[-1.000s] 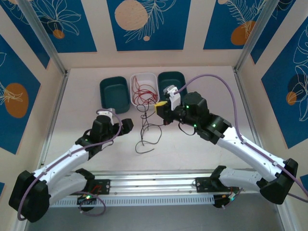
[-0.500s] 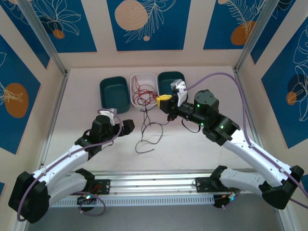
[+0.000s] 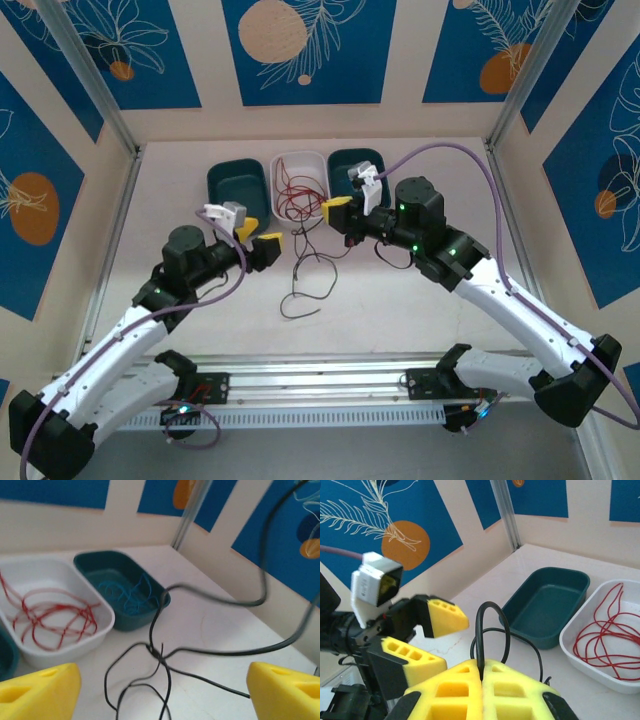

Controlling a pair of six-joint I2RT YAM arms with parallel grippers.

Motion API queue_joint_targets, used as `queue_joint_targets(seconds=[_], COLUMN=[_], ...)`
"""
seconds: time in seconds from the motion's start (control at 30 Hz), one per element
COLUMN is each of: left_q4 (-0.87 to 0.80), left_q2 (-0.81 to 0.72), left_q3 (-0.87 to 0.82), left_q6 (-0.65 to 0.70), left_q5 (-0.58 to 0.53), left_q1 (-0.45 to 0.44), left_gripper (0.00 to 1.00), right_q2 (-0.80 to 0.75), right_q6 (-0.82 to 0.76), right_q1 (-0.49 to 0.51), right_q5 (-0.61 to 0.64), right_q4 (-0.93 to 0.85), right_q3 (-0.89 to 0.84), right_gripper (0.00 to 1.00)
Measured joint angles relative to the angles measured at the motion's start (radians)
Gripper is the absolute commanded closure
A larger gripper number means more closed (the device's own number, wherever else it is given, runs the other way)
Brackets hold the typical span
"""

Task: Untangle the cables

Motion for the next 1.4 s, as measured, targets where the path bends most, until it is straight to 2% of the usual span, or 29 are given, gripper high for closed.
queue_joint_targets(seconds=[0.1,0.17,0.23,0.43,0.63,0.73,0.83,1.0,1.07,1.13,1.2,1.37,1.4], left_q4=[-0.009,-0.031,-0.064,-0.225,-0.359,-0.398,-0.421,-0.416,-0.402,-0.380,-0.362,-0.359,-0.360], left_q2=[0.000,0.006,0.024,0.125,0.214,0.248,0.271,0.299,0.307,0.314,0.325,0.386,0.401], left_q3=[0.041,0.075,0.116,0.267,0.362,0.385,0.393,0.397,0.397,0.397,0.404,0.467,0.480], left_q6=[0.086,0.155,0.214,0.408,0.527,0.564,0.586,0.595,0.595,0.600,0.603,0.635,0.644], left_q5=[0.047,0.087,0.111,0.192,0.234,0.259,0.267,0.265,0.265,0.265,0.266,0.265,0.262], left_q1=[-0.001,-0.002,-0.003,-0.006,-0.008,-0.009,-0.016,-0.031,-0.039,-0.048,-0.059,-0.101,-0.111], left_gripper=[0.23,0.33,0.38,0.39,0.44,0.45,0.52,0.52,0.50,0.44,0.44,0.52,0.58], right_q2=[0.002,0.002,0.002,0.002,0.004,0.004,0.005,0.012,0.014,0.015,0.015,0.010,0.005], right_q6=[0.000,0.000,0.000,0.000,0.000,0.000,0.000,0.000,0.000,0.000,0.001,0.011,0.013], right_q1=[-0.007,-0.012,-0.018,-0.026,-0.029,-0.029,-0.031,-0.033,-0.034,-0.035,-0.037,-0.051,-0.055], right_q5=[-0.033,-0.053,-0.074,-0.138,-0.179,-0.192,-0.200,-0.223,-0.225,-0.225,-0.225,-0.220,-0.220], right_q4=[-0.006,-0.012,-0.012,-0.013,-0.016,-0.016,-0.016,-0.016,-0.019,-0.020,-0.020,-0.020,-0.020], right_q3=[0.003,0.005,0.007,0.010,0.027,0.035,0.037,0.037,0.037,0.037,0.037,0.037,0.036], right_gripper=[1.00,1.00,1.00,1.00,1.00,1.00,1.00,1.00,1.00,1.00,1.00,1.00,1.00])
